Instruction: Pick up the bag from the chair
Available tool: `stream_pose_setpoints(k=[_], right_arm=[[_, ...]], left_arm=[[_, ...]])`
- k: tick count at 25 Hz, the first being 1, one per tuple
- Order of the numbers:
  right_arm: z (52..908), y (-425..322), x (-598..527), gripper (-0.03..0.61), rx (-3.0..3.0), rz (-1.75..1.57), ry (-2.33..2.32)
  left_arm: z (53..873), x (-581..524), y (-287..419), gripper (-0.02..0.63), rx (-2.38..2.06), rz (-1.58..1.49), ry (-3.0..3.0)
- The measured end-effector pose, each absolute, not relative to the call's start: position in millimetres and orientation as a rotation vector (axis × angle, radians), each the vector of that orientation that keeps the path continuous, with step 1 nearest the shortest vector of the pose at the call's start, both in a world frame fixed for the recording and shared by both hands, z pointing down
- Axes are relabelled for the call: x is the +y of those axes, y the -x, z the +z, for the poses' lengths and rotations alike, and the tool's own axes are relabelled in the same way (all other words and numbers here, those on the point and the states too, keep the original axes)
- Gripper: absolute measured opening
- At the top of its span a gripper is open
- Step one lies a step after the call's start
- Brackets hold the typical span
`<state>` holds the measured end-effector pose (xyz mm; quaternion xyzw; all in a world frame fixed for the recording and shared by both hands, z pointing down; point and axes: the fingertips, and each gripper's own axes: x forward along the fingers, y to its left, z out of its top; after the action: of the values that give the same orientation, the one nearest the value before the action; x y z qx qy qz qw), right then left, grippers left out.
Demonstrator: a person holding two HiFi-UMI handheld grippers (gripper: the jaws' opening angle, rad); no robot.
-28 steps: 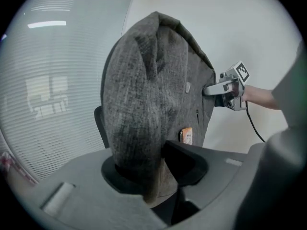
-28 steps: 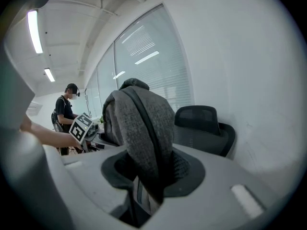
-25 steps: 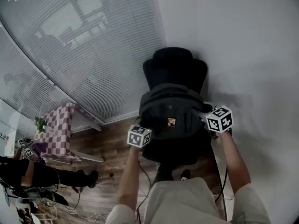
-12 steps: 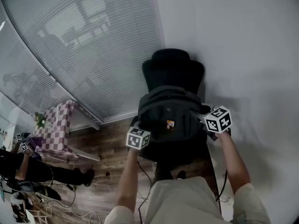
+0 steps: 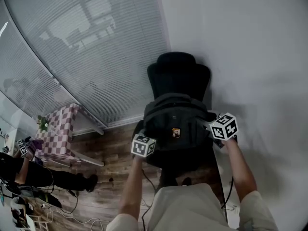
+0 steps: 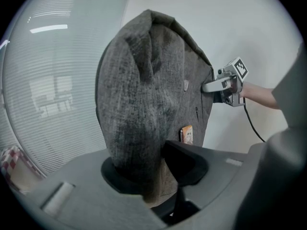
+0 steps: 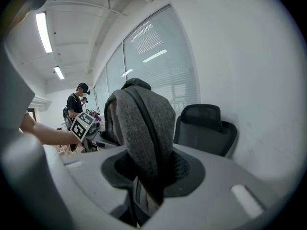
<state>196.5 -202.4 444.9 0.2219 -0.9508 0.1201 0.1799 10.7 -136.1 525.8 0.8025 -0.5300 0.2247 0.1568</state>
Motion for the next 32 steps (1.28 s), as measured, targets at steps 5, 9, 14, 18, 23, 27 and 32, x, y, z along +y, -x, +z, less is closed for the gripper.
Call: stream_pose_setpoints(k=[5,9,14,18,23,27,32], right_arm=[[446,-196,-199,0.121,-2.686,0.349,-0.642],[449,-195,-200,0.121,-2.677,0.354,-0.664],[446,-190,-200,0.121,-2.671,0.325,-0.671],[447,-187,-197,0.121,-2.674,0.327,-0.670],[451,-179,-196,0.121,-2.669,0.331,-0.664],[454,-173,-197,0.121,-2.669,0.335,-0.658],[450,-167,-198,0.121,-2.667,0.331,-0.654]], left_arm=[[525,-135,-10,0.149,-1.512,0.656,-2.302],[528,-134,-9,0.147,-1.517,0.655,-2.291],[529,-134,-5,0.147,-1.518,0.636,-2.289],[529,-132,-2,0.147,-1.519,0.636,-2.292],[532,-130,6,0.148,-1.512,0.644,-2.293],[535,-130,12,0.147,-1.516,0.646,-2.291],[533,-130,18,0.147,-1.519,0.644,-2.286]])
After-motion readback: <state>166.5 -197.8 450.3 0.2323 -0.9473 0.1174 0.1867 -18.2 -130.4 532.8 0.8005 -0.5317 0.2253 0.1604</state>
